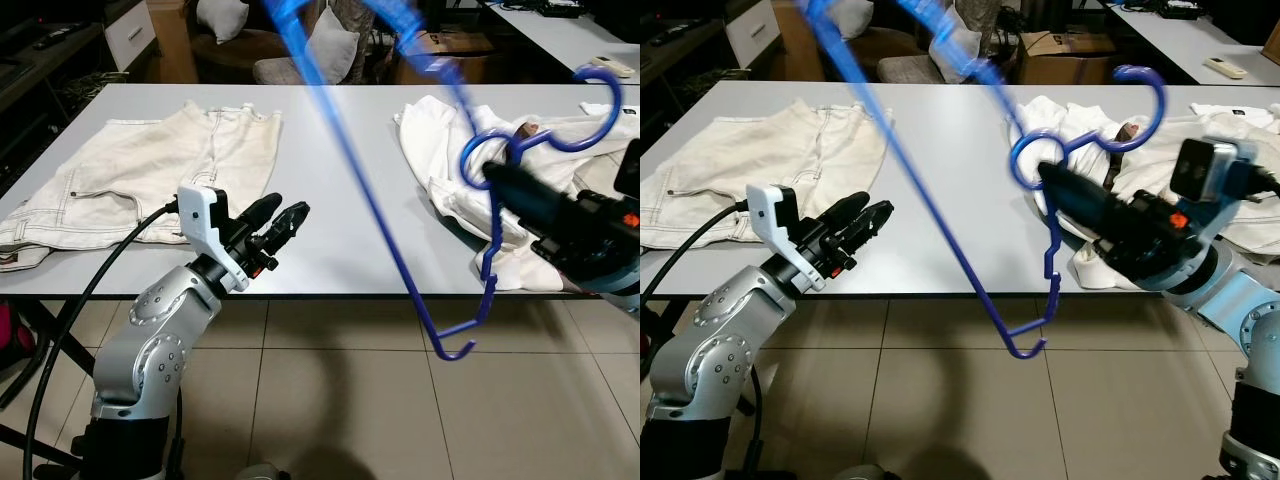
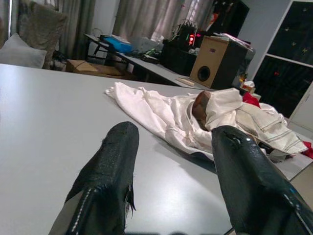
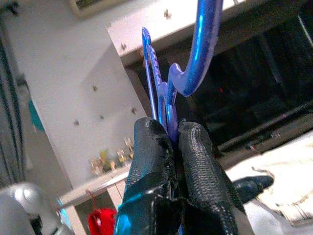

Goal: Hang hanger

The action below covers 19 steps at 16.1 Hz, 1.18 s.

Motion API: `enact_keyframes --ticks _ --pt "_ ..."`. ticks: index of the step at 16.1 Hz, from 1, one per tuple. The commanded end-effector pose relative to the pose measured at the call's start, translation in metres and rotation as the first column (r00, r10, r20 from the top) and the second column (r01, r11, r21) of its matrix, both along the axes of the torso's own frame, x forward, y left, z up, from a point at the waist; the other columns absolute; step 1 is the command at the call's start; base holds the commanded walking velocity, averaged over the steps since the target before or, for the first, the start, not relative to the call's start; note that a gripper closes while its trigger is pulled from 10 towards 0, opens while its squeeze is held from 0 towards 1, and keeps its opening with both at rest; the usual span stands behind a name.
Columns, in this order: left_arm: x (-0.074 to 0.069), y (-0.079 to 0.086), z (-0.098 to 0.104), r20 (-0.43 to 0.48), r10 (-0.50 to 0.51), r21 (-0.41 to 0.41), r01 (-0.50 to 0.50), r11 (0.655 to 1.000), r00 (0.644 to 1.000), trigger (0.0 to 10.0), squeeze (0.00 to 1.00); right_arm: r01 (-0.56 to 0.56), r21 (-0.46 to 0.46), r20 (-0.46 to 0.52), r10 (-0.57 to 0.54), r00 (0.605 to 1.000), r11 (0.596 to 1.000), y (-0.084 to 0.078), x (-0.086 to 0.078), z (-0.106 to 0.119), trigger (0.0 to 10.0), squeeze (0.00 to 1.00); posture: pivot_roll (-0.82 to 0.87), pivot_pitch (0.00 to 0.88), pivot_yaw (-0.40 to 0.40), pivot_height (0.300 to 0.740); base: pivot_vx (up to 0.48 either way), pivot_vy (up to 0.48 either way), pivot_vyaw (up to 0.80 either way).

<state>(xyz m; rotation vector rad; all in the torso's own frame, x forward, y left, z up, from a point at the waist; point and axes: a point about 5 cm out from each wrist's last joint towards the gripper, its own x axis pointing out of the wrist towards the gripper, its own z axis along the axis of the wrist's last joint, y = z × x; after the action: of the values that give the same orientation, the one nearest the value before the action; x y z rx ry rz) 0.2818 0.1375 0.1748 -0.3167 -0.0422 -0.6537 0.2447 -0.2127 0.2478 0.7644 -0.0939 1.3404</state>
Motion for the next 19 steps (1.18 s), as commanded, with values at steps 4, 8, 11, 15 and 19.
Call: enact_keyframes --ticks 4,8,11,15,19 --pt "-0.006 0.006 0.0 0.009 -0.026 0.02 0.025 0.999 1.0 10.0 0.0 0.051 0.01 -0.068 -0.051 0.996 0.999 -0.008 0.004 -0.015 10.0 0.0 -0.04 0.0 0.017 0.74 0.0 0.0 0.0" --pt "-0.005 0.045 -0.011 0.021 0.235 0.272 -0.232 0.934 0.972 10.0 0.0 0.406 -0.395 0.09 -0.405 0.91 0.824 0.013 0.013 -0.029 10.0 0.0 -0.02 0.0 0.001 0.74 0.0 0.0 0.0" --pt "-0.001 0.054 -0.012 0.076 0.276 0.417 -0.282 0.864 0.958 10.0 0.0 0.628 -0.564 0.236 -0.624 0.745 0.536 0.016 0.023 -0.042 10.0 0.0 -0.03 0.0 0.012 0.74 0.0 0.0 0.0" --pt "0.015 0.047 -0.01 0.108 0.318 0.44 -0.333 0.834 0.942 10.0 0.0 0.77 -0.577 0.276 -0.821 0.499 0.273 0.025 0.026 -0.06 10.0 0.0 -0.06 0.0 0.045 0.74 0.0 0.387 0.0" --pt "0.021 0.04 -0.01 0.108 0.342 0.409 -0.356 0.84 0.933 10.0 0.0 0.783 -0.599 0.284 -0.87 0.402 0.167 0.043 0.02 -0.08 10.0 0.0 -0.06 0.0 0.046 0.74 0.0 0.374 0.0"
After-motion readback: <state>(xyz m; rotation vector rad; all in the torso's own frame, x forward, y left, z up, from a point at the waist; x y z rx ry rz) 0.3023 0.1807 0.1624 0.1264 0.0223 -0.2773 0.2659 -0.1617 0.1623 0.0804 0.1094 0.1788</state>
